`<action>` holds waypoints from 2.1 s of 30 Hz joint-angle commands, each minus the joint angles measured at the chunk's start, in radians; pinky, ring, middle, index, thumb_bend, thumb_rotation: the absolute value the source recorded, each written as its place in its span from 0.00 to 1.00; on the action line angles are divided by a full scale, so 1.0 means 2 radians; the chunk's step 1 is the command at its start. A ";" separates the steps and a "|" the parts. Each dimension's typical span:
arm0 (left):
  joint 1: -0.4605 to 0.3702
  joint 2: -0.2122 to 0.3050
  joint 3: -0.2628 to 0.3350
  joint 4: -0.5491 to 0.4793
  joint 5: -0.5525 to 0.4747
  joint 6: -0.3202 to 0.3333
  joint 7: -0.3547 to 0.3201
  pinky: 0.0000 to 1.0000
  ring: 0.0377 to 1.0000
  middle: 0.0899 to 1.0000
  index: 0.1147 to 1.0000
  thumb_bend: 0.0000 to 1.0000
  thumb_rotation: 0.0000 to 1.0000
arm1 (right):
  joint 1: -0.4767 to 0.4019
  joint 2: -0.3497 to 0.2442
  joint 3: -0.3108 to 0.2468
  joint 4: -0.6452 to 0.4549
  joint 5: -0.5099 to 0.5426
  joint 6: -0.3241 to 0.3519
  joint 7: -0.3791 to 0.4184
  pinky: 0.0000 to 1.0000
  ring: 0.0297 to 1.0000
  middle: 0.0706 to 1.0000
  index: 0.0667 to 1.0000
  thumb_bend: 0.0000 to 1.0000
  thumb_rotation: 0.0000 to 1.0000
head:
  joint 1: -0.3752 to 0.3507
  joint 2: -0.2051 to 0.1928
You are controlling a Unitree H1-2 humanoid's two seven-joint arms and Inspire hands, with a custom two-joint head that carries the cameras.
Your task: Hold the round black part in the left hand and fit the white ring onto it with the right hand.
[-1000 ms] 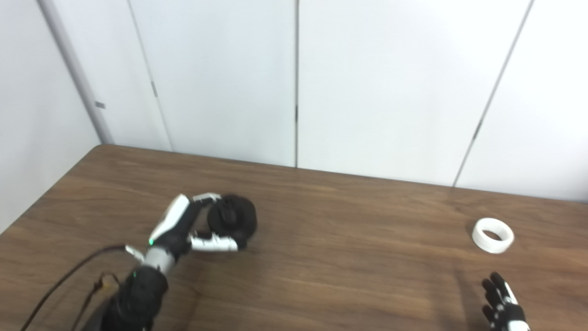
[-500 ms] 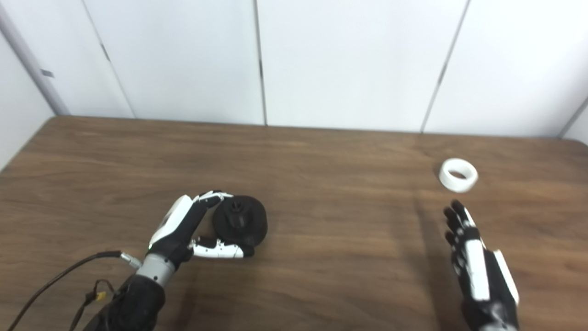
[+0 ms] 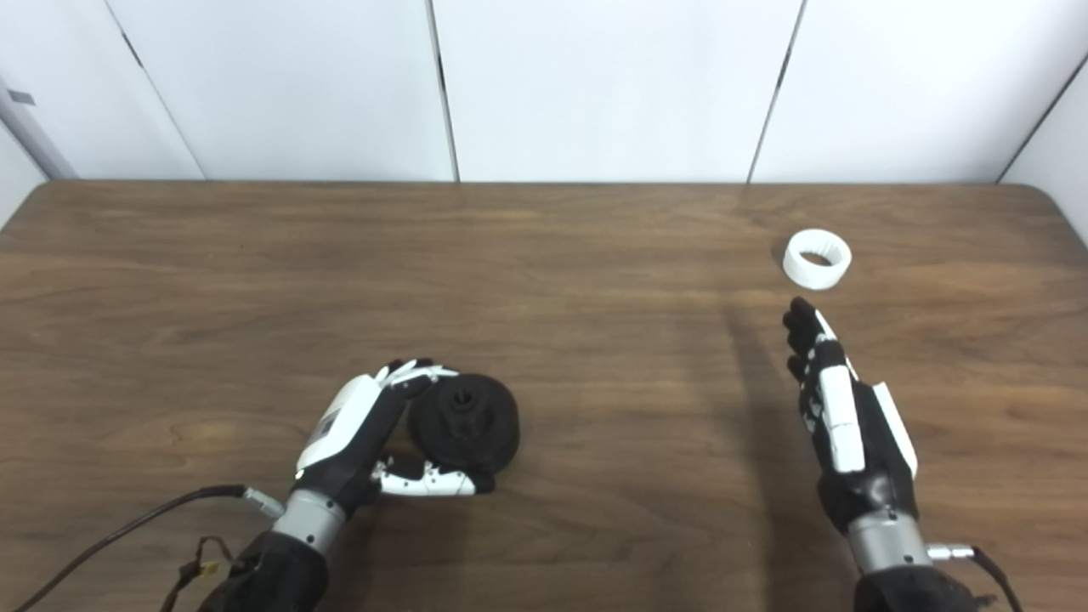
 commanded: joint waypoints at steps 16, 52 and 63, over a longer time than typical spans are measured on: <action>0.021 -0.029 -0.042 0.022 0.042 -0.030 -0.007 1.00 0.96 0.85 0.42 0.52 0.07 | -0.020 0.006 0.003 -0.034 0.002 0.011 -0.005 1.00 1.00 0.96 0.95 0.65 1.00 | -0.016 0.013; 0.057 -0.005 -0.020 0.089 0.049 -0.118 0.037 1.00 0.97 0.85 0.42 0.52 0.06 | 0.018 0.030 0.044 0.016 -0.035 -0.077 -0.028 1.00 1.00 0.94 0.95 0.68 1.00 | -0.097 -0.116; 0.054 -0.008 -0.020 0.120 0.053 -0.138 0.057 1.00 0.95 0.83 0.42 0.52 0.06 | 0.026 0.027 0.048 0.046 -0.036 -0.117 -0.031 1.00 0.99 0.94 0.95 0.64 1.00 | -0.092 -0.157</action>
